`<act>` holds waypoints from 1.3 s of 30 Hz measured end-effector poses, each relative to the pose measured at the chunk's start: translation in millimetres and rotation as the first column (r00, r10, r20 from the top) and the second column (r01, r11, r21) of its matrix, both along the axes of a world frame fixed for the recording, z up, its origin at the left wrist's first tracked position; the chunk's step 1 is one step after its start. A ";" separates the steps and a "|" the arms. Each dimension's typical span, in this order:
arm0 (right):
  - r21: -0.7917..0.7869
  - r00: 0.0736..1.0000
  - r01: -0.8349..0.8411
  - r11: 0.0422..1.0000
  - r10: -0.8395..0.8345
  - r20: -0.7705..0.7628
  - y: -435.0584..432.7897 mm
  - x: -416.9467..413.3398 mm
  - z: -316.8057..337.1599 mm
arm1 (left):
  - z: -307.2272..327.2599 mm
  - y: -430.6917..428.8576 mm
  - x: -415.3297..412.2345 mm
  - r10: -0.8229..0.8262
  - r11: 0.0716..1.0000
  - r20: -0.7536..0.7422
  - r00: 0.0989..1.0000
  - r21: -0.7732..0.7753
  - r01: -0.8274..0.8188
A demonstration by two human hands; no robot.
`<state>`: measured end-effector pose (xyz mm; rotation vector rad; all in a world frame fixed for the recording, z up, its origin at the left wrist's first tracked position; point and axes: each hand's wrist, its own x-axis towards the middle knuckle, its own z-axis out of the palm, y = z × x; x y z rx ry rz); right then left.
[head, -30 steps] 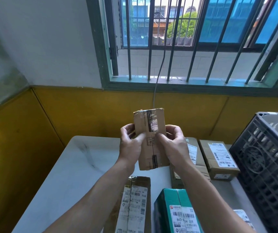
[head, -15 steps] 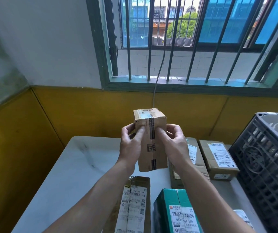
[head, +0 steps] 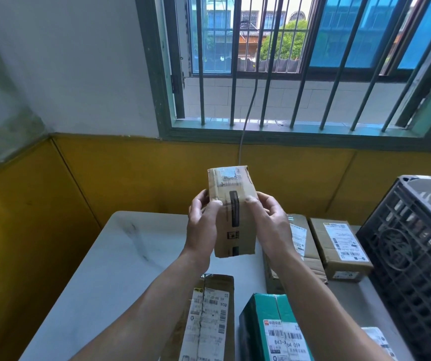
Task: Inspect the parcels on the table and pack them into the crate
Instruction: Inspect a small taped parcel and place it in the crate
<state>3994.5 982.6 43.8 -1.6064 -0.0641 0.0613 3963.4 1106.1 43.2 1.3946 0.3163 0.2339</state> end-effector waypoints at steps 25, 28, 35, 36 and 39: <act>0.044 0.999 0.024 0.999 -0.023 -0.033 -1.9 2.2 -0.3 | 2.0 -1.4 1.0 0.061 0.997 0.026 0.998 0.047 -0.062; 0.051 0.999 0.019 0.999 -0.017 -0.043 -1.4 1.6 -0.3 | 0.3 0.9 3.2 0.065 0.997 0.020 0.998 0.028 -0.065; 0.057 1.000 -0.012 0.998 0.013 -0.018 -3.2 1.0 1.3 | -1.0 0.3 3.4 0.076 0.997 0.030 0.997 0.025 -0.077; 0.061 1.000 -0.010 0.998 0.011 -0.020 -3.4 1.1 1.0 | -0.8 -0.2 3.3 0.079 0.997 0.025 0.997 0.024 -0.079; 0.033 1.000 -0.005 0.999 0.005 -0.020 -4.0 1.3 -0.3 | -0.4 -1.2 3.7 0.095 0.995 -0.001 0.996 0.043 -0.094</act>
